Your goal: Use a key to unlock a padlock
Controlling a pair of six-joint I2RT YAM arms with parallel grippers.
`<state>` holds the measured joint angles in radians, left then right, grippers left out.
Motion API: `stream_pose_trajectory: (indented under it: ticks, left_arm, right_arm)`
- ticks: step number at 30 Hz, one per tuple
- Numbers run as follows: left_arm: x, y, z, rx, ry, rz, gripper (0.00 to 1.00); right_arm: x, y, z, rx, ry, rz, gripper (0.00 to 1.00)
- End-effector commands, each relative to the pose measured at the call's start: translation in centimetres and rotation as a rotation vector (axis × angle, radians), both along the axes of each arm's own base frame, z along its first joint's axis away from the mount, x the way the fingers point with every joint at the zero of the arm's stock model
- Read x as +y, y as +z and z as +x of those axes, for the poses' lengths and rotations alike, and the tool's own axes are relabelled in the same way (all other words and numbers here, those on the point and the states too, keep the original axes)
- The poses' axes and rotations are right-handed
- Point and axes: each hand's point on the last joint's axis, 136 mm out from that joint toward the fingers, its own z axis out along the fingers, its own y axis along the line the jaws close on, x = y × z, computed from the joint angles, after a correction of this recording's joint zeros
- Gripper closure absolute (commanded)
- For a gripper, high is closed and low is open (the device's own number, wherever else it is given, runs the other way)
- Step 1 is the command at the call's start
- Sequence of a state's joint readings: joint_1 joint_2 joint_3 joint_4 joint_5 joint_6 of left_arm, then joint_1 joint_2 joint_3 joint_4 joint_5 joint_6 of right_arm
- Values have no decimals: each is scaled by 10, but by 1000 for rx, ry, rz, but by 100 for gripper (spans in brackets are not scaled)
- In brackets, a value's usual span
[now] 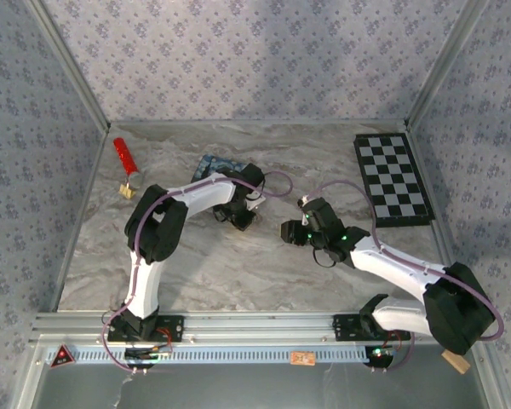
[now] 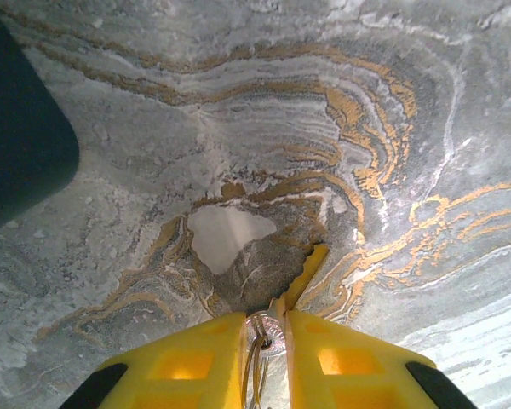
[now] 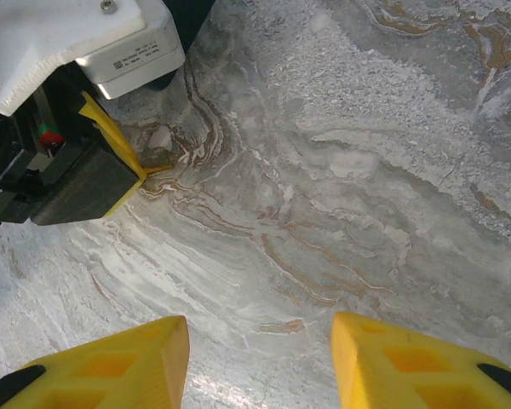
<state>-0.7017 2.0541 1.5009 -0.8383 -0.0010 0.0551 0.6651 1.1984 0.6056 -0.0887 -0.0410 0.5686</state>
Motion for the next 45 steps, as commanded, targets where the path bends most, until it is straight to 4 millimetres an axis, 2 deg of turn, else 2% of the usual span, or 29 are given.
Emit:
stream_pose_trajectory:
  ticks: [1,4,8,11,16,22,28,34,41,45]
  left_arm:
    - [-1,3,-4,16,-3,7,80]
    - [-5,5,-4,15,8,-14,82]
    - [-9,6,-6,32,43,-62,92]
    - [-16,18,-3,24,132,-167,100]
    - [-32,48,-2,-4,320,-381,100]
    - [-38,79,-6,-42,536,-631,100]
    - [-39,97,-9,-33,693,-806,100]
    - [-39,121,-13,-55,701,-843,100]
    - [-41,149,-27,-38,610,-839,100]
    - [-42,161,-37,-35,555,-809,100]
  right_arm:
    - [-1,5,2,-7,-13,21,50]
    - [0,5,2,-7,-10,22,51]
    - [3,7,3,-7,-3,30,50]
    - [7,5,2,5,0,53,50]
    - [22,3,0,50,-16,175,51]
    - [37,10,0,73,-97,385,54]
    - [49,18,1,99,-154,551,58]
    - [74,34,-9,-31,101,445,62]
    - [76,39,-31,-258,454,293,63]
    - [70,49,-31,-414,548,218,63]
